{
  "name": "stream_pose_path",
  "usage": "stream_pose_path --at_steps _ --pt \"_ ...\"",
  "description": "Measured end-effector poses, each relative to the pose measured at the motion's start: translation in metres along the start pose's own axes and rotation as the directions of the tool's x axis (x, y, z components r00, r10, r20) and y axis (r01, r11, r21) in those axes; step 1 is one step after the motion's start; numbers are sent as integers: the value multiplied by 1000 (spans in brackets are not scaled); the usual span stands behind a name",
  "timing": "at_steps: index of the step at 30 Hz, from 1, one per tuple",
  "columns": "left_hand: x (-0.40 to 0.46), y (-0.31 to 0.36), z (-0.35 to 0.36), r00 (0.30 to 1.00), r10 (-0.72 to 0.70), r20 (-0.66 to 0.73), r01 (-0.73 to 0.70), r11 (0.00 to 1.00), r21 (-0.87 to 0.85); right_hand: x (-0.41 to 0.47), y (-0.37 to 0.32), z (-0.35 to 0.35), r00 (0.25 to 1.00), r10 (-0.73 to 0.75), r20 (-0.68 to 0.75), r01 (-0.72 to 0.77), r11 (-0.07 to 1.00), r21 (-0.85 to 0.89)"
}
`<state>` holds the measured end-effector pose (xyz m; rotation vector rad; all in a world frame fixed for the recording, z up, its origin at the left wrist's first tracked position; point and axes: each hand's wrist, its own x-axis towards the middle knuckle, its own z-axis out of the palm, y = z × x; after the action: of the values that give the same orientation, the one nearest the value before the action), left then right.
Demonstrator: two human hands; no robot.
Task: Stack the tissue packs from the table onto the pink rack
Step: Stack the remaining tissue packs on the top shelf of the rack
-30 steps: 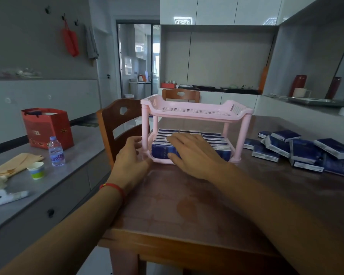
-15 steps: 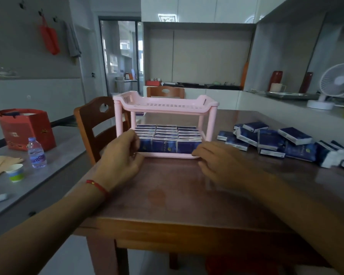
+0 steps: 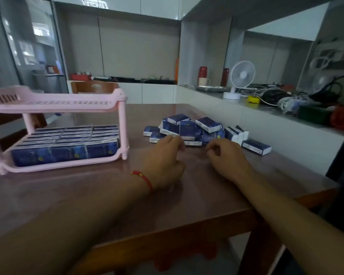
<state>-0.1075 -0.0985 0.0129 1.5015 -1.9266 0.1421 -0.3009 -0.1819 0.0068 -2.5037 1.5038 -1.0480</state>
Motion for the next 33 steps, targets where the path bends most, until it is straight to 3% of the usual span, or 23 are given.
stream_pose_path --at_steps 4,7,10,13,19,21,23,25,29,33 --pt "32 11 33 997 81 14 -82 994 74 10 8 1 965 224 -134 -221 975 38" --pt "38 5 46 996 78 35 -79 996 38 25 36 -15 914 325 -241 -366 919 -148" --pt "41 0 50 997 71 42 -71 997 4 41 77 -38 874 462 -152 -486 814 -320" --pt "42 -2 51 996 70 48 -70 998 -10 37 105 -37 844 534 -42 -514 785 -348" --pt "41 -3 52 996 81 49 -77 995 -69 25 114 -40 867 486 -109 -489 872 -3" --pt "40 -3 50 995 91 46 -87 991 -99 21 110 -46 842 516 -159 -466 843 269" --pt "39 -3 50 994 107 22 -103 983 -150 18 98 -50 836 543 -76 -379 673 635" --pt "39 -3 50 993 114 -27 -117 969 -218 16 81 -54 868 489 83 -338 461 820" --pt "37 5 46 999 -26 45 44 887 -460 17 51 -49 930 219 295 -360 380 852" --pt "36 6 45 983 -117 140 181 706 -684 22 23 -33 914 31 406 -362 515 777"
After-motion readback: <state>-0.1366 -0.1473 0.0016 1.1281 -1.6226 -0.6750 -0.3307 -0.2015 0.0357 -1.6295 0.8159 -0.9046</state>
